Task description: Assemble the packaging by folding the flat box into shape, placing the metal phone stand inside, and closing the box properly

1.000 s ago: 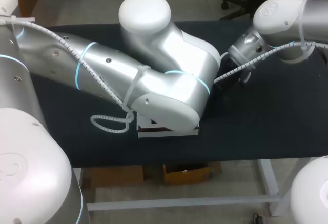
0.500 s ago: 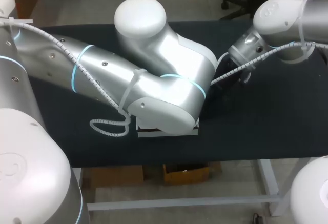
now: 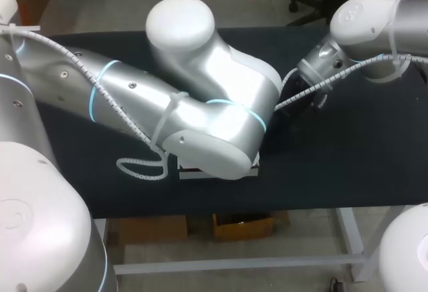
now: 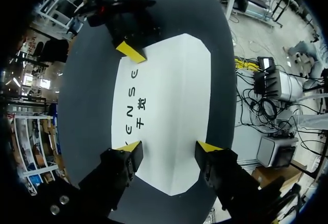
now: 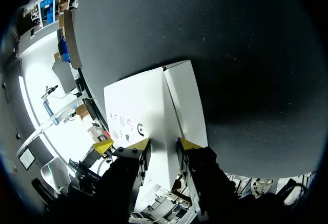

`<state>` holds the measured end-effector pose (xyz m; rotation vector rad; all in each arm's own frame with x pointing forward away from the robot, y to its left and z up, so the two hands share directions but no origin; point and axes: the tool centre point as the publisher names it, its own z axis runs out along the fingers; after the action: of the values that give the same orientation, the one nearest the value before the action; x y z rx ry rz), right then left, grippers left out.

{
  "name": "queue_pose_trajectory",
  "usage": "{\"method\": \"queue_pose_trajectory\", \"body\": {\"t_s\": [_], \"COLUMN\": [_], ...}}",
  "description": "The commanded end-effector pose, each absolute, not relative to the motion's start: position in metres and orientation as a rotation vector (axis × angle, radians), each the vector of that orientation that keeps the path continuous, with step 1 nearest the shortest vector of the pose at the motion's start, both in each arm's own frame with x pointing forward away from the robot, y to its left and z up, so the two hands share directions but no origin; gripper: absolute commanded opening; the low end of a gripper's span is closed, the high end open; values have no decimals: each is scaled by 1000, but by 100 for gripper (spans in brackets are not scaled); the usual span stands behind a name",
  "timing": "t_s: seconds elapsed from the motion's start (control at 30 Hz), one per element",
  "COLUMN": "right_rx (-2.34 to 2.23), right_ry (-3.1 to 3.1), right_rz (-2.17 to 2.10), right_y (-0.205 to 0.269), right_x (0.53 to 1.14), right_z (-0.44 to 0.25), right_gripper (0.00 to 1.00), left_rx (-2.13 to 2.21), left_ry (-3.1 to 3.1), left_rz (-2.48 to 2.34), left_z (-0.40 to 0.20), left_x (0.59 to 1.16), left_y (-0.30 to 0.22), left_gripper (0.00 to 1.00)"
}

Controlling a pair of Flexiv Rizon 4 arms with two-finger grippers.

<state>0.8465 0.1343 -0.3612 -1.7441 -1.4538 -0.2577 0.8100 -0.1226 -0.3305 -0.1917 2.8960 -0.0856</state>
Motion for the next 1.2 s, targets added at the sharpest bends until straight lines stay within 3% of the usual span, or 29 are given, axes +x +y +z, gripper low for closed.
{"method": "queue_pose_trajectory", "body": {"t_s": [0.03, 0.7, 0.93, 1.0, 1.2], "right_rx": [-1738, -1738, -1733, -1733, -1733], "right_ry": [-1454, -1455, -1455, -1456, -1457], "right_rz": [-251, -253, -252, -252, -254], "right_y": [136, 135, 135, 135, 135], "right_x": [849, 849, 849, 849, 849], "right_z": [-362, -362, -362, -362, -361], "right_gripper": [31, 32, 32, 32, 32], "left_rx": [-192, -218, -206, -210, -207], "left_ry": [2896, 2831, 2773, 2764, 2735], "left_rz": [-83, -25, -44, -40, -35], "left_z": [-331, -343, -346, -346, -348], "left_x": [809, 824, 826, 826, 826], "left_y": [-122, -125, -125, -125, -125], "left_gripper": [66, 71, 58, 49, 43]}}
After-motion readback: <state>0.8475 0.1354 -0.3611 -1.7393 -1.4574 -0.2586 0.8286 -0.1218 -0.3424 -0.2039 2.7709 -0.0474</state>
